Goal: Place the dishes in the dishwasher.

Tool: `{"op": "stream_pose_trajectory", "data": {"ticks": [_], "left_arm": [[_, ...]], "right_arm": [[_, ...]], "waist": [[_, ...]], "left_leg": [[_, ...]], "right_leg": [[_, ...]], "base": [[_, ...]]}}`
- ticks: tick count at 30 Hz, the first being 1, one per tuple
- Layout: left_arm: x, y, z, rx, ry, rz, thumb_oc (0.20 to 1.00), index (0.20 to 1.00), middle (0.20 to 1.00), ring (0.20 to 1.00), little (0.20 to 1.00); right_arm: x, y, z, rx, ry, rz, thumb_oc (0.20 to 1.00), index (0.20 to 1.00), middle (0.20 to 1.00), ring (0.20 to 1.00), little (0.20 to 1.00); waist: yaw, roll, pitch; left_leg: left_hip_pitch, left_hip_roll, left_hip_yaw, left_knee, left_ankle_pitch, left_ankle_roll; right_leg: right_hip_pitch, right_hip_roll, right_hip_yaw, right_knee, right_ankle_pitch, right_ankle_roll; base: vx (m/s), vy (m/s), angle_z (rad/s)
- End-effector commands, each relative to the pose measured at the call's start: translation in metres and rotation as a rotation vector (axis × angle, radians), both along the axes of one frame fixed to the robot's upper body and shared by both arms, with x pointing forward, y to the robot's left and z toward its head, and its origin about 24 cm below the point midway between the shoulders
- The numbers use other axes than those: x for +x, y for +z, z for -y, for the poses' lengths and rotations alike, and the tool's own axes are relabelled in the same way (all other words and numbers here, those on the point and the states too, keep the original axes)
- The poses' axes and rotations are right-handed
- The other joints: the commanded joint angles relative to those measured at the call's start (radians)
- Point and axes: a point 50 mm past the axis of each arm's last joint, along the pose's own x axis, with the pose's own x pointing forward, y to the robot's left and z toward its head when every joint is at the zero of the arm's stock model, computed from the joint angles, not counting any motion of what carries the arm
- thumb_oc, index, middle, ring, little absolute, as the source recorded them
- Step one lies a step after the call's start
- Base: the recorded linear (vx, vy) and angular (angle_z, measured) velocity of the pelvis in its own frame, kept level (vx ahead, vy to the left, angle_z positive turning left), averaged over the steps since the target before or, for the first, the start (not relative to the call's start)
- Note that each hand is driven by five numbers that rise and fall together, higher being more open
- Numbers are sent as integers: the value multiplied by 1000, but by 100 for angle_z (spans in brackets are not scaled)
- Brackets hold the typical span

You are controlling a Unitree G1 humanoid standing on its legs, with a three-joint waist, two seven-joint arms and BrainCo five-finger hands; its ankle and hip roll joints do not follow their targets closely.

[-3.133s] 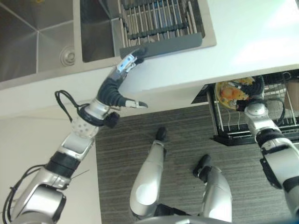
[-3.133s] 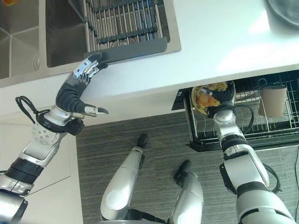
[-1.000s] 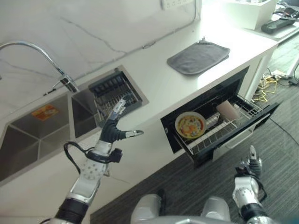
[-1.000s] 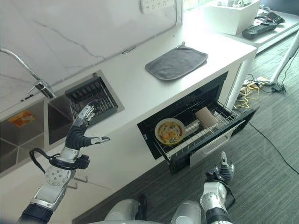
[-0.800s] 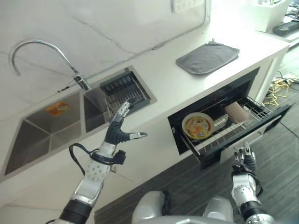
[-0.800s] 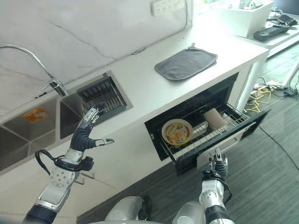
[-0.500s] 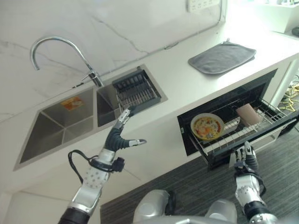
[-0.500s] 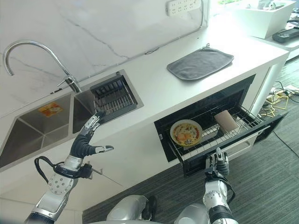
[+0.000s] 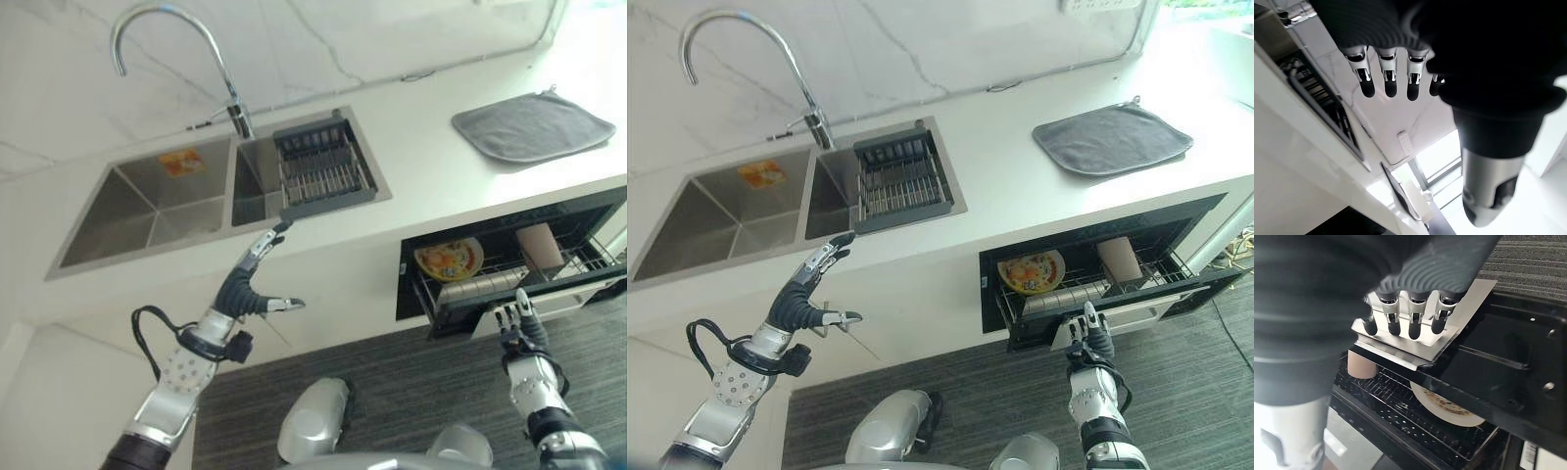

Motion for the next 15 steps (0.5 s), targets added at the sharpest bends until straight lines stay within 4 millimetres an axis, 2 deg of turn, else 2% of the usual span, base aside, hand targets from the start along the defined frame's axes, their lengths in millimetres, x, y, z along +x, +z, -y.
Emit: {"op": "stream_pose_trajectory", "data": {"ticks": [1,10,12,15], "left_arm": [[-2,34,-2,13,-38,150,1000,1000,1000,1000,1000],[1,46,-11,74,-64,167,1000,1000,1000,1000,1000],[4,53,-14,72,-70,184,1000,1000,1000,1000,1000],[7,68,-18,25,-90,231,1000,1000,1000,1000,1000]], "right_arm": [[78,85,-26,-133,239,379,1000,1000,1000,1000,1000],[77,79,-19,-109,284,365,1000,1000,1000,1000,1000],[82,86,-14,-95,278,388,1000,1000,1000,1000,1000],[93,110,-1,-123,256,453,1000,1000,1000,1000,1000]], "waist": [[25,11,-49],[51,-11,-52],[59,-14,-49],[76,-19,-40]], "left_leg": [[19,-66,9,-85,50,121],[58,-58,-56,-182,103,120],[59,-53,-66,-209,122,115],[30,-48,-75,-238,145,112]], "right_leg": [[-20,92,6,76,132,-110],[25,155,19,-74,193,-88],[32,163,22,-136,216,-79],[31,173,21,-230,257,-63]], "base": [[80,-58,13],[110,-81,18],[41,-119,-1],[-148,-133,8]]}}
